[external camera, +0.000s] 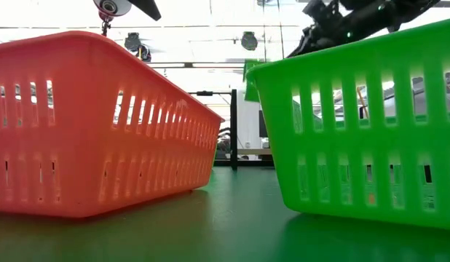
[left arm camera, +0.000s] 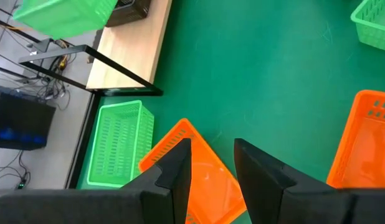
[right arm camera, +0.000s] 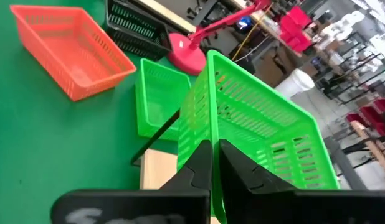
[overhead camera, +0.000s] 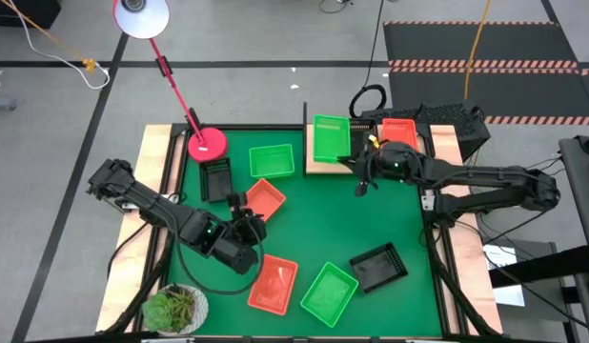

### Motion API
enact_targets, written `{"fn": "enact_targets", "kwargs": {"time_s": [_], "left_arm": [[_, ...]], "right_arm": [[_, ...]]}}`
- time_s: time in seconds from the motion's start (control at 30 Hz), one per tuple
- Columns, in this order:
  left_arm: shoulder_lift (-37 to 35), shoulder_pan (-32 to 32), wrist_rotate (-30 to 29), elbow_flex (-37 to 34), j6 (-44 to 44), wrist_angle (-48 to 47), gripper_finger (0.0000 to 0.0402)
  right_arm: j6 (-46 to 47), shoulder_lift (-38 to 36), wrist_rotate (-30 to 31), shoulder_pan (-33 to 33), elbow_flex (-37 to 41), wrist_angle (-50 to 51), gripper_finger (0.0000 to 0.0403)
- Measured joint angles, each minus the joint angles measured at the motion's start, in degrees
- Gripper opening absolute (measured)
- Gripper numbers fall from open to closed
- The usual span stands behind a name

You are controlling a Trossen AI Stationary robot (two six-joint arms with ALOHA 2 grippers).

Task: Stack baskets on shelf by color
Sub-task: Put the bottom left green bin on the shelf

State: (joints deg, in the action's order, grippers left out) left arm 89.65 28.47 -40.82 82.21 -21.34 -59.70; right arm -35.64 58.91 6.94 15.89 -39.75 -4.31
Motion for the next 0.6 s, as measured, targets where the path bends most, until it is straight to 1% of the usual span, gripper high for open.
{"fn": "enact_targets", "kwargs": {"time_s": [0.1, 0.2, 0.27, 0.33, 0.47, 0.6], "left_arm": [[0.00, 0.00, 0.05, 0.00, 0.39, 0.05, 0.0122], [0.00, -0.24, 0.05, 0.00, 1.32, 0.75, 0.0122], [0.00, -0.28, 0.05, 0.00, 1.31, 1.51, 0.0122], [0.00, -0.28, 0.07, 0.00, 1.69, 2.29, 0.0122], [0.00, -0.27, 1.66, 0.00, 2.86, 3.32, 0.0122], [0.00, -0.27, 1.79, 0.00, 3.24, 3.39, 0.0122]], "right_arm": [[-0.14, 1.67, -3.30, 2.54, 0.92, -2.40, 0.0004], [-1.89, 4.12, -7.14, 5.34, 1.62, -5.11, 0.0004], [-3.28, 5.93, -8.64, 7.33, 1.79, -6.23, 0.0004], [-3.60, 7.76, -8.93, 9.25, 1.79, -7.47, 0.0004], [-3.66, 10.97, -13.01, 12.29, 1.77, -7.51, 0.0004], [-4.42, 13.62, -13.45, 13.93, 1.77, -7.78, 0.0004]]}}
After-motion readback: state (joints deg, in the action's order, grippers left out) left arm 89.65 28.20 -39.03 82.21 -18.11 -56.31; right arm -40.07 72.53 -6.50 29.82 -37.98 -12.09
